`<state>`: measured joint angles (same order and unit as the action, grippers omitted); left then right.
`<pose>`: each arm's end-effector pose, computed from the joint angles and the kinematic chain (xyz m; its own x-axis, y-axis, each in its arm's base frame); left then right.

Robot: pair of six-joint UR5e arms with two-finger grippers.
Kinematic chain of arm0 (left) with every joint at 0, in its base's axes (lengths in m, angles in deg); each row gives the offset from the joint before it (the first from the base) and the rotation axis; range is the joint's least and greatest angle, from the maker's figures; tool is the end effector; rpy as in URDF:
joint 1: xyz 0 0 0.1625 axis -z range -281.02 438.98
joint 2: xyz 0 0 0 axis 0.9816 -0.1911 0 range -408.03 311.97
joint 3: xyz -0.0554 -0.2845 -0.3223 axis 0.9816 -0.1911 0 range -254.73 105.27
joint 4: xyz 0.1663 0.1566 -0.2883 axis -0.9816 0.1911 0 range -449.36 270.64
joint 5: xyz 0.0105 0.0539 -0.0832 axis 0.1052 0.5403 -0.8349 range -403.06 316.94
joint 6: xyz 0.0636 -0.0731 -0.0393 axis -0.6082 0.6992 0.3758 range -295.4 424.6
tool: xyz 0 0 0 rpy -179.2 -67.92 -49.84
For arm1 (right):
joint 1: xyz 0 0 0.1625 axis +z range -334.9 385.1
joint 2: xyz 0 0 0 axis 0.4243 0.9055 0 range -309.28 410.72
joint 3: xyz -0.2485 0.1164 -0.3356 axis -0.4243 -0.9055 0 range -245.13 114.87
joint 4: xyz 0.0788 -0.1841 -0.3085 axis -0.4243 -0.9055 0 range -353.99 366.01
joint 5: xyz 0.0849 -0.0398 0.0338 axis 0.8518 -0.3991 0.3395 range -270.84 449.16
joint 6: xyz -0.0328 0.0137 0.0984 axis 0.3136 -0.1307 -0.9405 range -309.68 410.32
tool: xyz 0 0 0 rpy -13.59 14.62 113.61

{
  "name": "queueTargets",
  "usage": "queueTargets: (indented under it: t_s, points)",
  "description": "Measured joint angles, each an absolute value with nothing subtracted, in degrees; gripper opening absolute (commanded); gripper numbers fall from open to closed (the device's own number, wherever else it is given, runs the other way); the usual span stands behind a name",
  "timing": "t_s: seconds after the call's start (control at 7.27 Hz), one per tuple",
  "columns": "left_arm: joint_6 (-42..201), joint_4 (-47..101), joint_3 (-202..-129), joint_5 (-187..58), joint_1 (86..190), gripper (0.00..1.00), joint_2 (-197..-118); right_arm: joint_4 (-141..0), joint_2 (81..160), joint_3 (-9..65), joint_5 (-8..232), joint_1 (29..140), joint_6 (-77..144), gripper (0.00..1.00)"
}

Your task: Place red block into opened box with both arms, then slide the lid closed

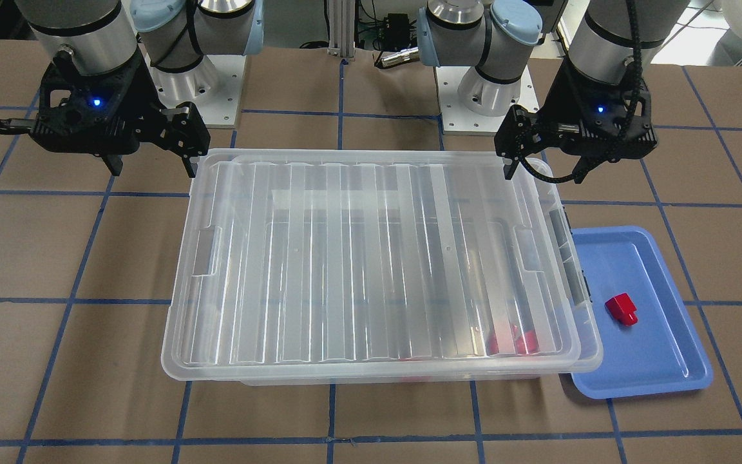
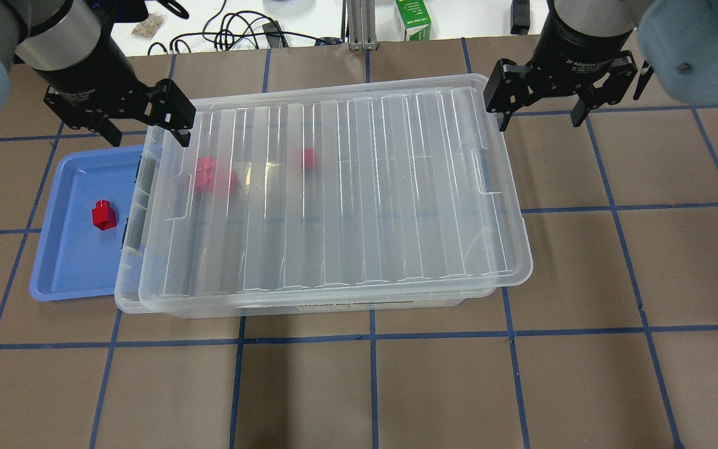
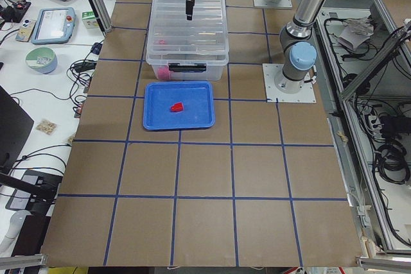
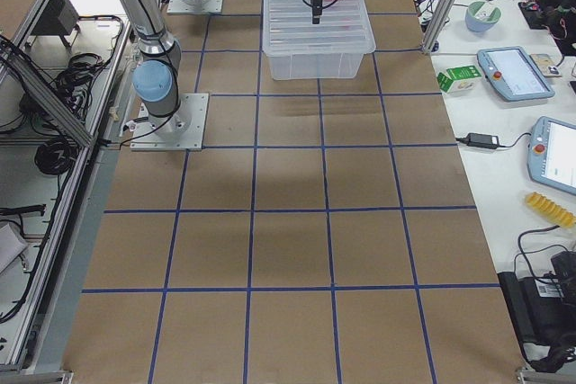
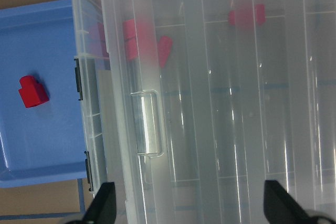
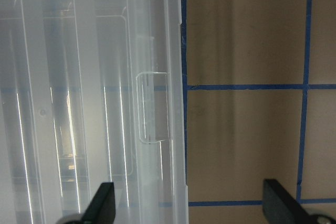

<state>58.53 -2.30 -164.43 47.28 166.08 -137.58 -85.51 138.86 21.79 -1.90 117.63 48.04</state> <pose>-0.1099 -0.4517 0.5025 -0.9984 0.0547 -0.0128 0.0554 0.9965 -0.0633 0.1516 -0.4552 0.5034 -0.9999 -0.0034 0.0165 -0.0042 0.9988 -0.0485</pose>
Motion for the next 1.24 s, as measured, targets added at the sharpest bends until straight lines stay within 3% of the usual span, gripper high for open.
queueTargets:
  t_s: [0.83, 1.24]
  points:
    - [58.52, -1.21, -164.35, 47.32, 165.88, 1.00, -137.44, -86.19, 138.45, 22.46, -1.79, 116.78, 48.32, 1.00]
    - [57.08, -1.04, -164.38, 48.23, 160.49, 1.00, -139.01, -91.58, 132.08, 26.92, -2.50, 116.71, 48.21, 1.00]
